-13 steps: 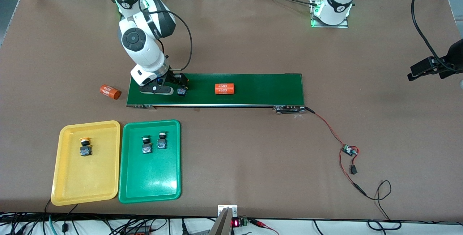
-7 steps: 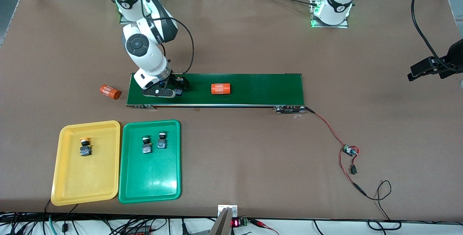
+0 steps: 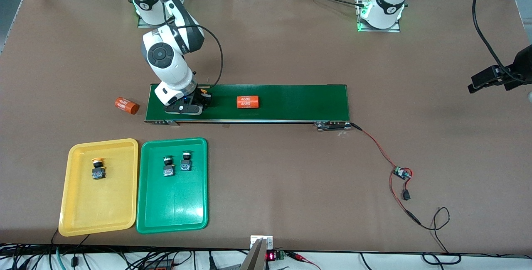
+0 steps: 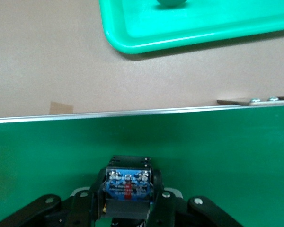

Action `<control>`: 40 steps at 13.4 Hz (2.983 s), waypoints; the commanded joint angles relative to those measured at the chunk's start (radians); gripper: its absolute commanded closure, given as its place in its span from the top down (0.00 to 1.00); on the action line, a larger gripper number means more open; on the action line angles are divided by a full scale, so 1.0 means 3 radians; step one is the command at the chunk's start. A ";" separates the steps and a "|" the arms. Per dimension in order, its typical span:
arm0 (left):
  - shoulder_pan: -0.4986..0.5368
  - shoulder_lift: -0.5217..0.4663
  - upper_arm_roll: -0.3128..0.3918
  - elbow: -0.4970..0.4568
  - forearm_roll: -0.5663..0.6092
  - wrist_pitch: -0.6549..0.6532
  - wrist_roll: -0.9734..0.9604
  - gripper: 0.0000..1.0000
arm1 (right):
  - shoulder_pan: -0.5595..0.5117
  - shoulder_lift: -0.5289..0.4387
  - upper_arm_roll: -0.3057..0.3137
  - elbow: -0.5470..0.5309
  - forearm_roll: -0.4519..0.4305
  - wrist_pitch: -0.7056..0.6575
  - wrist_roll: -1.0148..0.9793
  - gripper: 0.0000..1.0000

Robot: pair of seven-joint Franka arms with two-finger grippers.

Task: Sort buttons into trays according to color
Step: 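Lift the button and carry it to the yellow tray with the right gripper, then lower the button into the yellow tray and open the right gripper, then raise the right gripper away from the trays to beside the belt end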

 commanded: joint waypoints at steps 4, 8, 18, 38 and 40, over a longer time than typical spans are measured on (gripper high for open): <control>0.0013 -0.0044 -0.0008 -0.0023 -0.0100 0.0008 -0.0005 1.00 | -0.0361 -0.0007 -0.0094 0.0872 -0.0032 -0.0926 -0.0722 0.06; -0.0008 -0.0044 -0.0008 -0.0018 -0.0100 0.0003 -0.0005 1.00 | -0.0867 0.0421 -0.0094 0.1501 -0.0042 -0.1147 -0.1310 0.06; 0.0018 -0.0044 -0.0008 -0.0044 -0.0100 0.0085 0.0016 1.00 | -0.1512 0.1568 -0.0129 0.2366 -0.0191 -0.0693 -0.2273 0.07; 0.0028 -0.0049 -0.0008 -0.0049 -0.0095 0.0070 0.0021 1.00 | -0.1507 0.0219 -0.0129 0.2439 0.0009 -0.3099 -0.2165 1.00; 0.0028 -0.0049 -0.0008 -0.0054 -0.0095 0.0070 0.0021 1.00 | -0.1497 -0.0168 -0.0129 0.2164 -0.0022 -0.3167 -0.2115 1.00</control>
